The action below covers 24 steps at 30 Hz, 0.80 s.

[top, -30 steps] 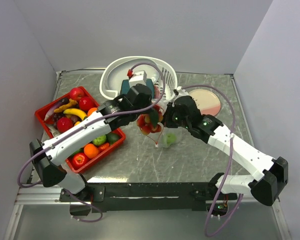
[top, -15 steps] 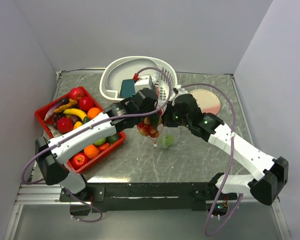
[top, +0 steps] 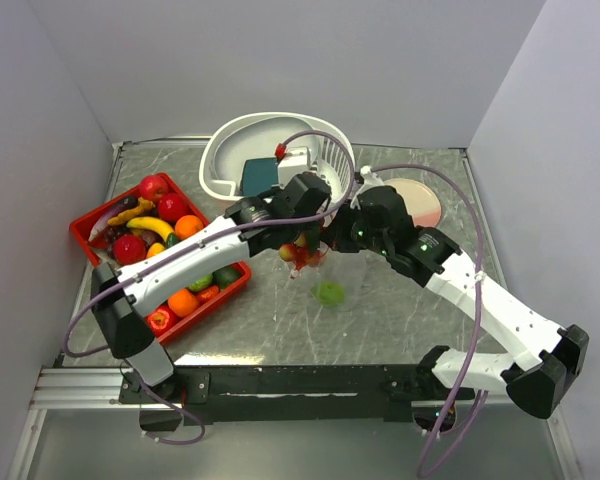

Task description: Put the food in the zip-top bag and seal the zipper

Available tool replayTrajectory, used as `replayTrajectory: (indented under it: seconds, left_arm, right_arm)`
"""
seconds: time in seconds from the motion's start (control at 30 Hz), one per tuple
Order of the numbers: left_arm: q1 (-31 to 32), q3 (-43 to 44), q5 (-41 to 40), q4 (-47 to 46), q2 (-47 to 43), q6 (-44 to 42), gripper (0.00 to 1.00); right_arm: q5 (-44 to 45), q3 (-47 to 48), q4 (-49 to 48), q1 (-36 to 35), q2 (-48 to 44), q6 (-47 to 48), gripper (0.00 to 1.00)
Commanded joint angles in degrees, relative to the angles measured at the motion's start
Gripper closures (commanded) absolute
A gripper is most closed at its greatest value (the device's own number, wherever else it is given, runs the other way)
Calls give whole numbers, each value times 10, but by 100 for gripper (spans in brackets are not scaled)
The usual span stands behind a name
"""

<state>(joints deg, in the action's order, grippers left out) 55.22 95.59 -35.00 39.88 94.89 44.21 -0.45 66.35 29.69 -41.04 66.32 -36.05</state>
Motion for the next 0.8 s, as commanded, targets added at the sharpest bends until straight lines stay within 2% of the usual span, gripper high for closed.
replayTrajectory:
  seconds: [0.0,0.23,0.4,0.53,0.7,0.73,0.77]
  left_arm:
    - [2,-45,47,-62,-69,11,99]
    - [5,-189,84,-204,-146,37,99]
    - [7,-150,48,-147,-92,31,98]
    - [5,-111,-1,-92,-56,26,92]
    - [2,-79,-3,-71,-35,16,82]
    - [1,-77,4,-69,-33,13,71]
    - [-1,-73,6,-66,-33,14,66]
  right_arm:
    - [-8,44,-18,24,10,2,100]
    - [-84,65,-43,54,35,-11,100]
    - [-125,50,-62,54,39,-25,100]
    - [-132,34,-61,54,24,-31,100]
    - [-118,19,-54,54,19,-29,100]
    - [-119,15,-55,54,21,-27,100]
    - [-125,12,-58,55,23,-29,100]
